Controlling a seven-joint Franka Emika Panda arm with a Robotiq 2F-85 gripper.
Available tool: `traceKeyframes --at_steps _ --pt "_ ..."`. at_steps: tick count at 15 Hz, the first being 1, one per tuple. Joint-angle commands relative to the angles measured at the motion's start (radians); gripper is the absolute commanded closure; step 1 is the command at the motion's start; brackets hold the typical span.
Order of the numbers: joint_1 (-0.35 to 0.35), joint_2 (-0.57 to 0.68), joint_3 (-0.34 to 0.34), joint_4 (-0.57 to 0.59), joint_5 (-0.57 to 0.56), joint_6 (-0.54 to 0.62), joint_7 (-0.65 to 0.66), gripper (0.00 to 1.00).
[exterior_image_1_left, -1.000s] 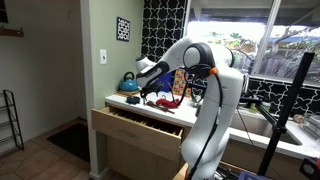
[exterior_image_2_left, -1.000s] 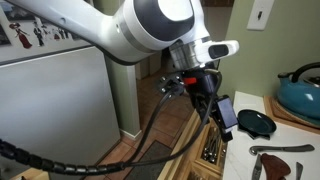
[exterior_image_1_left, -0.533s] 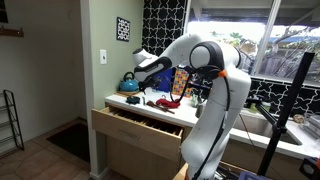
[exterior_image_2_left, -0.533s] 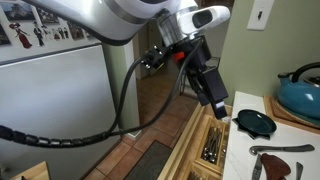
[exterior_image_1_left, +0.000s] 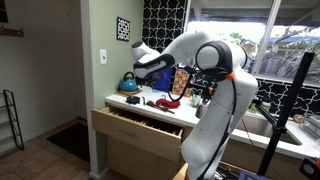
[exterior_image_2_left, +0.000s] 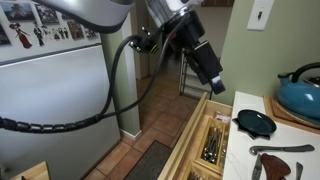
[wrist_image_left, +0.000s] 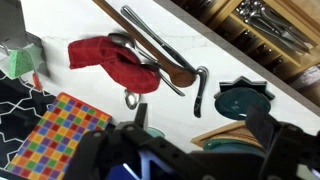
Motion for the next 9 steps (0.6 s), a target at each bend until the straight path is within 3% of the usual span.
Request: traceKeyframes --at_steps 1,9 --pt "0.001 -0.045 0.001 -0.036 0.008 0.062 0.019 0.0" --pt "-0.004 -0.023 0.006 -0.003 0.004 0.042 0.0 0.0"
